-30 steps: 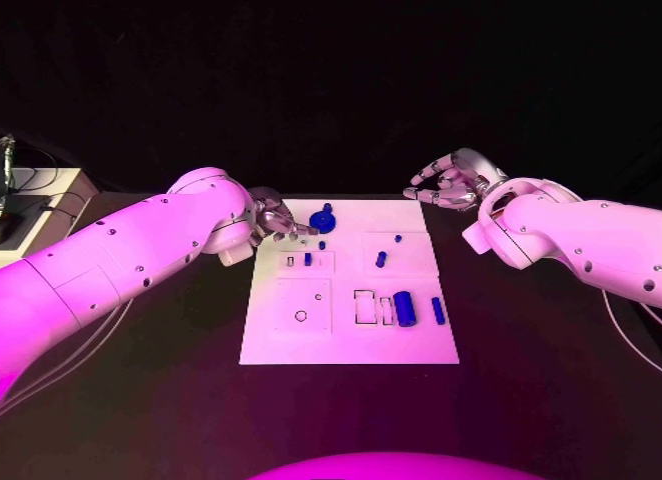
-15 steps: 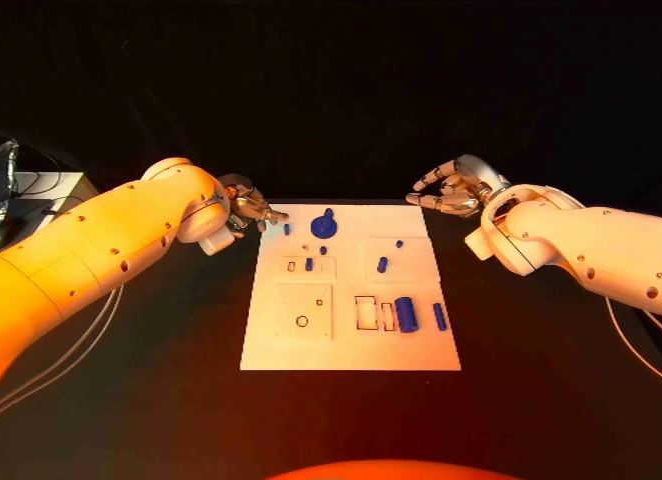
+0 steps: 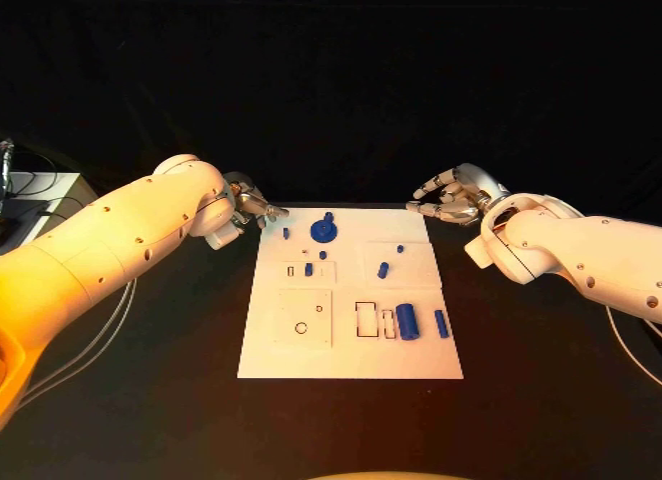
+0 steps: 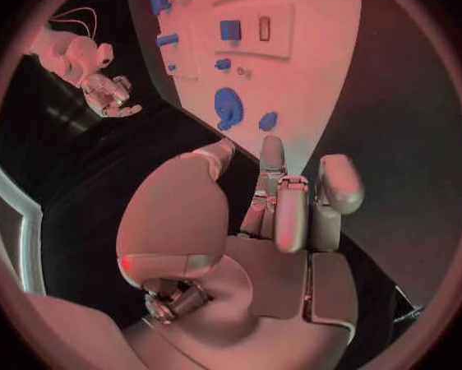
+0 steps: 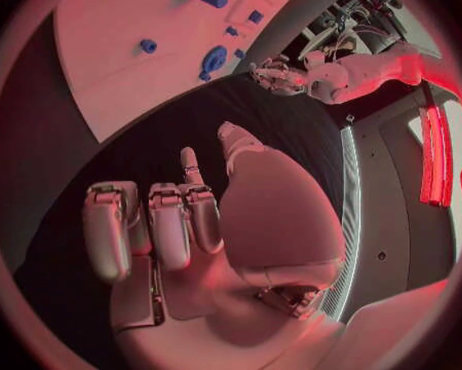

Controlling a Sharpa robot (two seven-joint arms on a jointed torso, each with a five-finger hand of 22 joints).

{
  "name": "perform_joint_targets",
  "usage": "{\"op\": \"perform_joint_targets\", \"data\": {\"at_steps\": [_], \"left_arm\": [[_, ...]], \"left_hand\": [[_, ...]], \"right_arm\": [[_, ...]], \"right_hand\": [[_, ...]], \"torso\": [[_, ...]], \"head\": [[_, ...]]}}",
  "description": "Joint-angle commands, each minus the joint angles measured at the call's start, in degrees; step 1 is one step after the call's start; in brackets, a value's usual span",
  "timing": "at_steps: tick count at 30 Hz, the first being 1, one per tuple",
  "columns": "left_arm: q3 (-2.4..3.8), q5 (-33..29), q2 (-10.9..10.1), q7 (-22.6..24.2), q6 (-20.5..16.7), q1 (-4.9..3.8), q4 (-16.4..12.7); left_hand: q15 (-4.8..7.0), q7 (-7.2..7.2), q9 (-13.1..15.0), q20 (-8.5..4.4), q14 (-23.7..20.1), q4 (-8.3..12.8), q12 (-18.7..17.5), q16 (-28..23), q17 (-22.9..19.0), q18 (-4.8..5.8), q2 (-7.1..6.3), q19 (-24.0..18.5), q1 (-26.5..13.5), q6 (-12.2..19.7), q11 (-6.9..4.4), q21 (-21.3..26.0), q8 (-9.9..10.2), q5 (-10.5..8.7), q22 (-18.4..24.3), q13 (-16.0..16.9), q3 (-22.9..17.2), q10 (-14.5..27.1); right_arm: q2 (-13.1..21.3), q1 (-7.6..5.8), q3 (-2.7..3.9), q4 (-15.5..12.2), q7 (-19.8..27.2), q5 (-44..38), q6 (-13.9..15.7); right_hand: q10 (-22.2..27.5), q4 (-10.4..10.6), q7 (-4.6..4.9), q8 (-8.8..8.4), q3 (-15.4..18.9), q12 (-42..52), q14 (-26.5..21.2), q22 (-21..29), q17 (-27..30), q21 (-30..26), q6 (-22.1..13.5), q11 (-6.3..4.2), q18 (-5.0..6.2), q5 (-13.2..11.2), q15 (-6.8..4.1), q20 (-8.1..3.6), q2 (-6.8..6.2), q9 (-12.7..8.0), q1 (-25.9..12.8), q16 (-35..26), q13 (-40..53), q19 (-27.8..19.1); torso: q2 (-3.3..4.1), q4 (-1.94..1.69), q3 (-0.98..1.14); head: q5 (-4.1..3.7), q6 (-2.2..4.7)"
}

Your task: Assemble the parts on the task board

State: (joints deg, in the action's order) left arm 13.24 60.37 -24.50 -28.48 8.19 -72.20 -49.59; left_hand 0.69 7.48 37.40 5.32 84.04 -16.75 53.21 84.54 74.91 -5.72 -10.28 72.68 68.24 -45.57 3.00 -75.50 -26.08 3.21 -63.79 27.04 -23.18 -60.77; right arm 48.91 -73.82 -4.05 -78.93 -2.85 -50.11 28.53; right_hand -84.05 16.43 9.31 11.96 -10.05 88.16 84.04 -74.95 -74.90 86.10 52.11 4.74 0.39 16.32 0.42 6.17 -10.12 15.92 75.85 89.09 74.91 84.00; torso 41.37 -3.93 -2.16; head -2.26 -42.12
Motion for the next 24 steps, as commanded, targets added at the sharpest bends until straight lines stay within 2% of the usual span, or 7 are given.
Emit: {"op": "perform_joint_targets", "data": {"at_steps": [1, 10, 18, 20, 24], "left_arm": [[-0.56, 1.88, 1.17, 0.43, 1.41, -0.20, 1.68], [-1.53, 1.96, 2.72, 0.15, 2.34, -0.44, 4.26], [-1.91, 0.90, 3.16, 0.16, 2.47, -0.68, 4.65], [-1.95, 0.62, 3.20, 0.16, 2.43, -0.71, 4.63], [-2.00, 0.08, 3.20, 0.16, 2.34, -0.76, 4.51]], "left_hand": [[-0.04, 0.04, -0.09, -0.17, 1.66, 0.01, 0.21, 0.24, 3.68, -0.11, 0.07, 0.45, -0.76, -0.63, 0.00, -0.35, -0.47, -0.29, -0.25, -0.08, -0.26, -0.55], [0.05, -0.13, -0.23, -0.23, 2.66, -0.04, 0.79, 1.41, 5.86, 0.51, -0.16, 2.51, -1.72, -1.26, -0.13, -2.19, -1.22, -0.30, -3.24, -0.05, -0.27, -1.28], [0.20, -0.38, -0.43, -0.37, 2.95, -0.09, 1.31, 1.81, 6.43, 0.70, -0.62, 3.10, -4.41, -1.44, -0.31, -2.90, -2.02, -0.31, -4.26, -0.03, 2.05, -1.74], [0.30, -0.51, -0.52, -0.45, 3.03, -0.09, 1.50, 1.92, 6.57, 0.76, -0.27, 3.28, -5.61, -1.45, -0.41, -3.15, -2.45, -0.31, -4.64, -0.05, 4.09, -1.92], [0.35, -0.59, -0.53, -0.50, 3.09, -0.09, 1.56, 2.00, 6.70, 0.80, -0.01, 3.38, -5.87, -1.55, -0.48, -3.28, -2.75, -0.31, -4.84, -0.08, 5.11, -1.98]], "right_arm": [[-0.02, -0.12, 0.03, -0.18, 0.70, -0.14, 0.21], [0.04, -0.47, 0.09, -0.47, 0.78, -0.22, 0.74], [-0.14, -0.56, 0.12, -0.49, 0.81, -0.23, 0.75], [-0.18, -0.57, 0.12, -0.46, 0.80, -0.24, 0.73], [-0.23, -0.58, 0.12, -0.39, 0.77, -0.24, 0.68]], "right_hand": [[-3.93, 0.09, -0.06, 0.33, -0.02, -0.22, 4.98, -12.04, -11.01, -0.32, -0.43, -0.24, 0.69, 0.46, -0.22, -0.20, 0.09, 0.07, -0.34, -0.33, 13.26, 4.17], [-3.86, 0.07, -0.06, 0.34, -0.06, -0.29, 4.97, -11.99, -10.96, -0.39, -0.46, -0.24, 0.70, 0.57, -0.22, -0.20, 0.12, 0.07, -0.32, -0.35, 13.20, 4.14], [-3.86, 0.07, -0.06, 0.34, -0.06, -0.29, 4.97, -11.99, -10.96, -0.39, -0.46, -0.24, 0.70, 0.57, -0.22, -0.20, 0.12, 0.07, -0.32, -0.35, 13.20, 4.14], [-3.86, 0.07, -0.06, 0.34, -0.06, -0.29, 4.97, -11.99, -10.96, -0.39, -0.46, -0.24, 0.70, 0.57, -0.22, -0.20, 0.12, 0.07, -0.32, -0.35, 13.20, 4.14], [-3.86, 0.07, -0.06, 0.34, -0.06, -0.29, 4.97, -11.99, -10.96, -0.39, -0.46, -0.24, 0.70, 0.57, -0.22, -0.20, 0.12, 0.07, -0.32, -0.35, 13.20, 4.14]], "torso": [[0.65, -0.03, -0.30], [1.27, -0.21, -0.56], [1.44, -0.19, -0.59], [1.43, -0.16, -0.59], [1.41, -0.14, -0.56]], "head": [[-0.17, 0.27], [0.05, 0.47], [0.20, 0.48], [0.28, 0.46], [0.37, 0.43]]}}
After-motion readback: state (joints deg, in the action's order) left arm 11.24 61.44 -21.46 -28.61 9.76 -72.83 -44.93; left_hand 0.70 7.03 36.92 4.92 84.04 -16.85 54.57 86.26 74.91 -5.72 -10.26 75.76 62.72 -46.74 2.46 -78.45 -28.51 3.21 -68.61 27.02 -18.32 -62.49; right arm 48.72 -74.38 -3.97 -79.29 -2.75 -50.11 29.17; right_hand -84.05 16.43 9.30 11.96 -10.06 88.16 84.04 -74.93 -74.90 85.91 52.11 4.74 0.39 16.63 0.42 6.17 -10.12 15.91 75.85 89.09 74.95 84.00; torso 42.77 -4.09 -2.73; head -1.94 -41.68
